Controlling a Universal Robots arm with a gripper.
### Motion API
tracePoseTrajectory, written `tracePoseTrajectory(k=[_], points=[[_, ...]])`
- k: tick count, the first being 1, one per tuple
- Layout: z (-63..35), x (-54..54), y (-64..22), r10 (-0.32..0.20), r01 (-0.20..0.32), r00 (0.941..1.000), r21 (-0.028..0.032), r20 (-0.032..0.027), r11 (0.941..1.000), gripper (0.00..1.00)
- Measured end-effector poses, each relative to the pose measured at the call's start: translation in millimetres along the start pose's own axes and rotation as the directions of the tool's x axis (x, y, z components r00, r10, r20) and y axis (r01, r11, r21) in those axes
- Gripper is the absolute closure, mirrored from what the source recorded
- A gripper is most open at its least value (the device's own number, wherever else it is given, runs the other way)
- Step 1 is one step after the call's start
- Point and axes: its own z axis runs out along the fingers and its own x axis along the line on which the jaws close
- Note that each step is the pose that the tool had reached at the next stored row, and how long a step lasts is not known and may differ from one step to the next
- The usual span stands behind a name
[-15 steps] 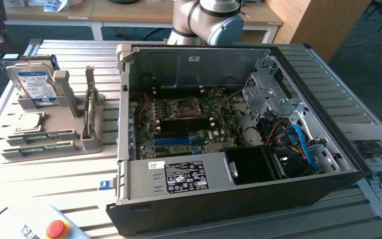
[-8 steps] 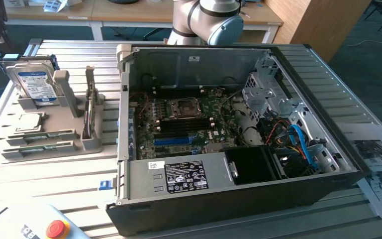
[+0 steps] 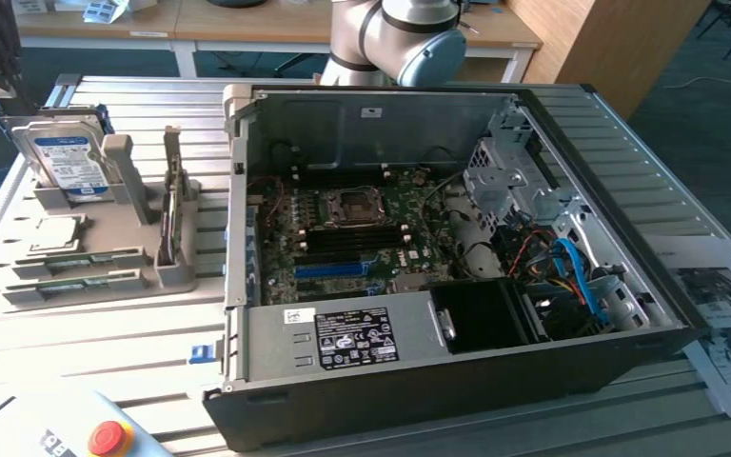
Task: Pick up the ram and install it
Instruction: 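Pick up the ram and move it above insertion slot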
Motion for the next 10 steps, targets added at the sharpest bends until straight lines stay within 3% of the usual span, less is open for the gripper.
tracePoseTrajectory(k=[10], points=[[17.9, 2.3, -0.7, 0.000, 0.000, 1.0000, 0.0003, 0.0000, 1.0000, 0.90]])
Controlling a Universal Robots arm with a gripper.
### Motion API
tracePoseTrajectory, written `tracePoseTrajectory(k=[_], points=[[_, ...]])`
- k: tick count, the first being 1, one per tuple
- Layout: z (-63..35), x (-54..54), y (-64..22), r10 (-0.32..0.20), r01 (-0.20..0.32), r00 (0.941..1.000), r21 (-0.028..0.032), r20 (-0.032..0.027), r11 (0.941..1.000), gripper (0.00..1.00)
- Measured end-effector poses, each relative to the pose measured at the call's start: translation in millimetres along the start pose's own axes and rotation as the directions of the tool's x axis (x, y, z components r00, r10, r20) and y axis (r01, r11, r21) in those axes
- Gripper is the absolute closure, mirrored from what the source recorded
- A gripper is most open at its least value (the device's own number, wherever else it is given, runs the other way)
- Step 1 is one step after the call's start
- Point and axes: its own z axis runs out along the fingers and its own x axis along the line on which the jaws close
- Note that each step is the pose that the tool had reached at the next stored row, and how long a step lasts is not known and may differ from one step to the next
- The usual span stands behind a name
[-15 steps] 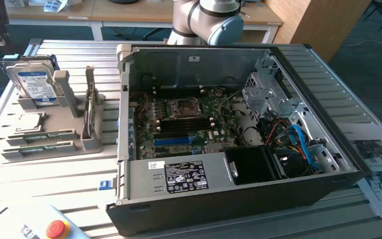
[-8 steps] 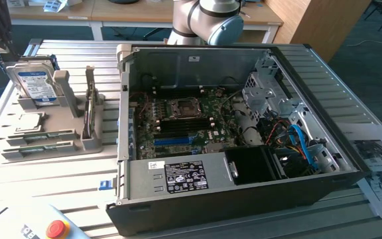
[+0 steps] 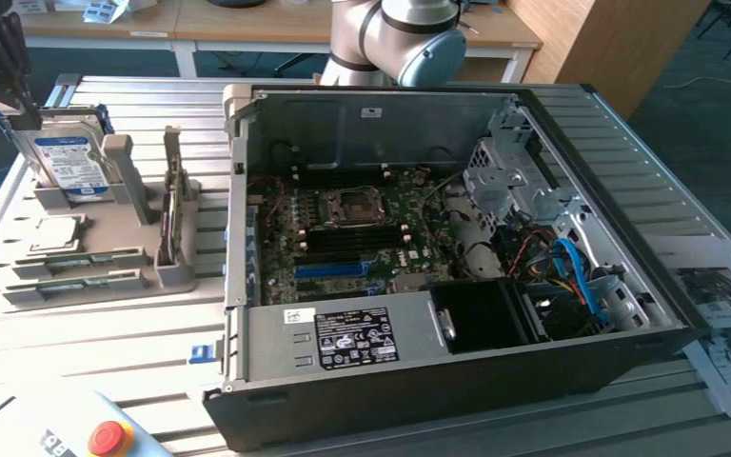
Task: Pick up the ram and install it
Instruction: 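Pick up the ram and move it above insertion slot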
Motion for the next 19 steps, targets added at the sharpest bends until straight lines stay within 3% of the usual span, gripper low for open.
tracePoseTrajectory(k=[5, 13, 19], points=[[7.4, 0.7, -0.3, 0.000, 0.000, 1.0000, 0.0002, 0.0000, 1.0000, 0.90], [7.6, 0.9, -0.3, 0.000, 0.000, 1.0000, 0.0003, 0.0001, 1.0000, 0.90], [7.0, 8.3, 0.3, 0.000, 0.000, 1.0000, 0.0002, 0.0000, 1.0000, 0.90]])
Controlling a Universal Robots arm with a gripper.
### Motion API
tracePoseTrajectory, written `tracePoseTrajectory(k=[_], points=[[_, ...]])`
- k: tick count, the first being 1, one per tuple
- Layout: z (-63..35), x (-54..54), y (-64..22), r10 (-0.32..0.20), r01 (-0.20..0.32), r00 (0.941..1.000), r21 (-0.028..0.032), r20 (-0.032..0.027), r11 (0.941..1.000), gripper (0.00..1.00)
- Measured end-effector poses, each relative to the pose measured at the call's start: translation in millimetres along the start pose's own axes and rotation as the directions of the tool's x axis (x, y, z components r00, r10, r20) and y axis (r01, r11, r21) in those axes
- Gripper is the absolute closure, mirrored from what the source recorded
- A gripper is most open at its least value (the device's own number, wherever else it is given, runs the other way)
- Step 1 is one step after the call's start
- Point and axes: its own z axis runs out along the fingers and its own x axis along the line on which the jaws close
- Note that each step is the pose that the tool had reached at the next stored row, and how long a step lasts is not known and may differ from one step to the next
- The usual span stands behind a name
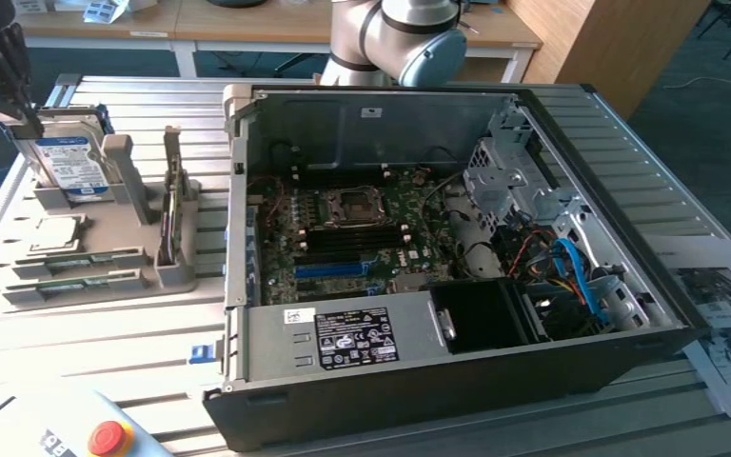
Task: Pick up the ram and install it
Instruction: 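Pick up the ram and move it above insertion slot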
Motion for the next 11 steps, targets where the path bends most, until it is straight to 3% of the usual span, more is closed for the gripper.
tracePoseTrajectory(k=[3, 4, 11], points=[[-0.4, 5.1, 0.4, 0.000, 0.000, 1.0000, 0.0000, 0.0000, 1.0000, 0.90], [-1.1, 16.2, 1.3, 0.000, 0.000, 1.0000, 0.0000, 0.0001, 1.0000, 0.90], [-2.2, 31.2, 2.5, 0.000, 0.000, 1.0000, -0.0001, 0.0001, 1.0000, 0.90]])
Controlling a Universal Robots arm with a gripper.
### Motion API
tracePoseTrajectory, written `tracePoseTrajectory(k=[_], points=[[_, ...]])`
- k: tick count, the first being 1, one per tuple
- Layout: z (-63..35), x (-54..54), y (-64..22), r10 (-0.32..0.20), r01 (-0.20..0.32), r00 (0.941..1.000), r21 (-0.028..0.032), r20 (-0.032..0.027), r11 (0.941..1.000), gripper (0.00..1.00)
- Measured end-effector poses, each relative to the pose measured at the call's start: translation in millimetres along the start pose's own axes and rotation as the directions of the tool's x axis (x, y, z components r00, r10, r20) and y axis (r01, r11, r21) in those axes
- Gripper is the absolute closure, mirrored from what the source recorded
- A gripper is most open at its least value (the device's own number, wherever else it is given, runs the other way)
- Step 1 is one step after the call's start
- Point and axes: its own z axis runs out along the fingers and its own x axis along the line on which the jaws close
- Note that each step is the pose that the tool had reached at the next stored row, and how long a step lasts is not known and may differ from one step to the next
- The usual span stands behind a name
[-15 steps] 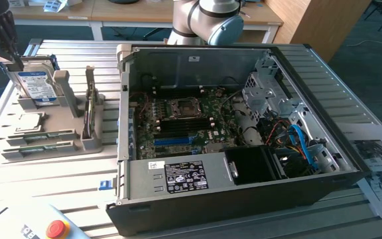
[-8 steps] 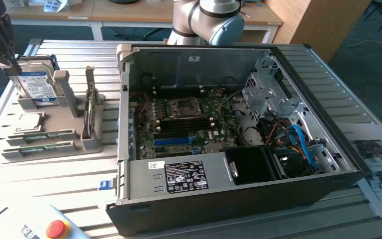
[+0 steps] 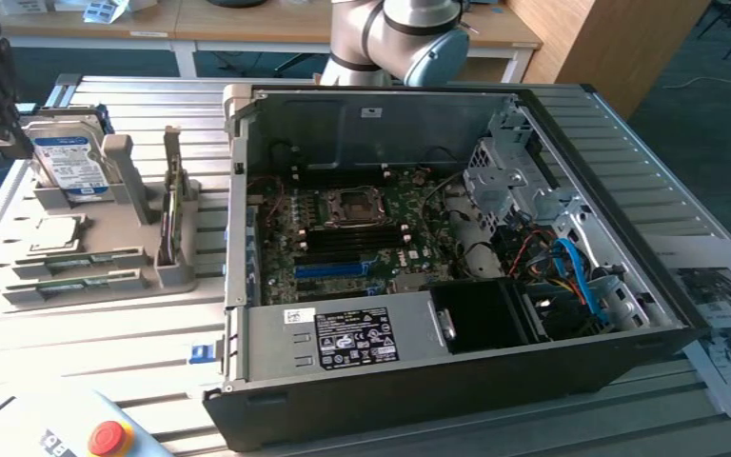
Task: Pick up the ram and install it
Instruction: 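Pick up the ram and move it above insertion slot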
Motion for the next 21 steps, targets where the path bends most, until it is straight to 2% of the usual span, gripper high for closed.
tracePoseTrajectory(k=[5, 11, 21], points=[[-0.7, 9.1, 0.7, 0.000, 0.000, 1.0000, -0.0001, 0.0001, 1.0000, 0.90], [0.1, 9.4, 0.7, 0.000, 0.000, 1.0000, 0.0000, 0.0002, 1.0000, 0.90], [16.4, 16.8, 0.4, 0.000, 0.000, 1.0000, -0.0001, 0.0000, 1.0000, 0.90]])
